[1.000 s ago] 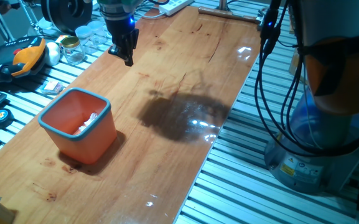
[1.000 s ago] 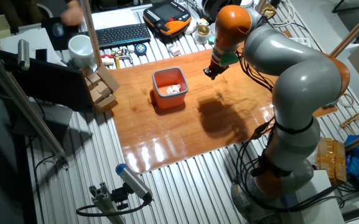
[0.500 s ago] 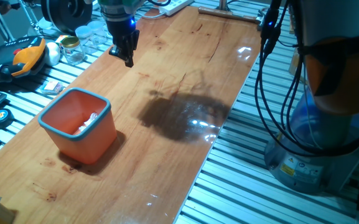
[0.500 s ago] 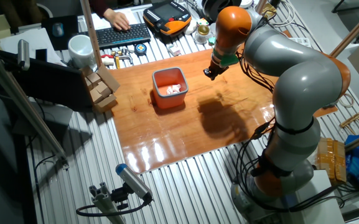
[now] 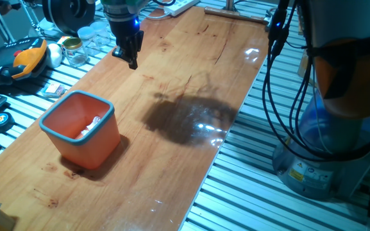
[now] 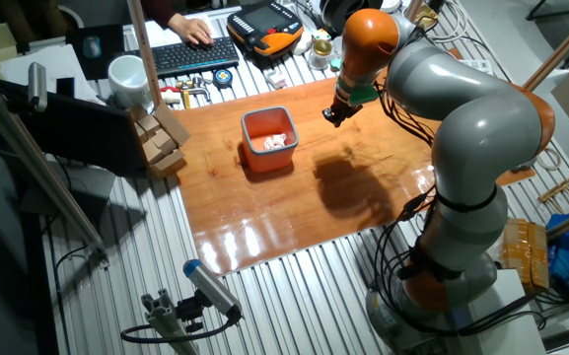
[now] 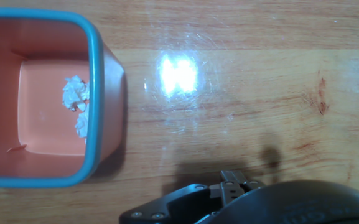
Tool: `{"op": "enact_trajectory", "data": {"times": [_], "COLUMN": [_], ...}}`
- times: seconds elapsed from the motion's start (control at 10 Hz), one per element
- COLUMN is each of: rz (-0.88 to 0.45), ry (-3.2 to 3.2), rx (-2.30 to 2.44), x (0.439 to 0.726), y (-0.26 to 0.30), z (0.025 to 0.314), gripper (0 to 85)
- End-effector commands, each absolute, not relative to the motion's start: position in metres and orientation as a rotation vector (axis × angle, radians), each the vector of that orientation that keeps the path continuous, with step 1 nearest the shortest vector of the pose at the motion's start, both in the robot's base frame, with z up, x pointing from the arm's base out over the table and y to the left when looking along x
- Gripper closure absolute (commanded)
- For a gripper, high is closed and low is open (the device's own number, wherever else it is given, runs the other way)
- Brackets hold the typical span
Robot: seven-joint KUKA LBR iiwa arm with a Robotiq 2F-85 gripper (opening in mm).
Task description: Put the garbage in the trash can
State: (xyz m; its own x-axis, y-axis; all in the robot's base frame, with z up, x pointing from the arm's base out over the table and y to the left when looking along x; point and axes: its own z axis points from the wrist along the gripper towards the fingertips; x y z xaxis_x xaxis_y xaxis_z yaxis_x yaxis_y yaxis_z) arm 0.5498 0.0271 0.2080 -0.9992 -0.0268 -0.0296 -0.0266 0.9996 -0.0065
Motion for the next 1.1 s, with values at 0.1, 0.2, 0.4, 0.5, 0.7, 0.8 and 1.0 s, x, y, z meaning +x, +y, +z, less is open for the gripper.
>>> {"op": "enact_trajectory", "data": {"times": [0.1, 0.2, 0.4, 0.5, 0.7, 0.8, 1.0], "rz": [-0.010, -0.010, -0.012, -0.015, -0.012, -0.012, -0.005], "ry": [3.115, 3.115, 3.113, 3.113, 3.113, 3.114, 3.120], "rx": [-0.042, -0.042, -0.037, -0.034, -0.025, -0.023, -0.025], "x": [0.5493, 0.5490, 0.5491, 0.5492, 0.5489, 0.5496, 0.5506], "y": [0.0267, 0.0265, 0.0267, 0.0267, 0.0273, 0.0270, 0.0246], "z": [0.2079, 0.2081, 0.2083, 0.2081, 0.2072, 0.2074, 0.2089], "gripper": [85.0, 85.0, 85.0, 85.0, 85.0, 85.0, 85.0]}}
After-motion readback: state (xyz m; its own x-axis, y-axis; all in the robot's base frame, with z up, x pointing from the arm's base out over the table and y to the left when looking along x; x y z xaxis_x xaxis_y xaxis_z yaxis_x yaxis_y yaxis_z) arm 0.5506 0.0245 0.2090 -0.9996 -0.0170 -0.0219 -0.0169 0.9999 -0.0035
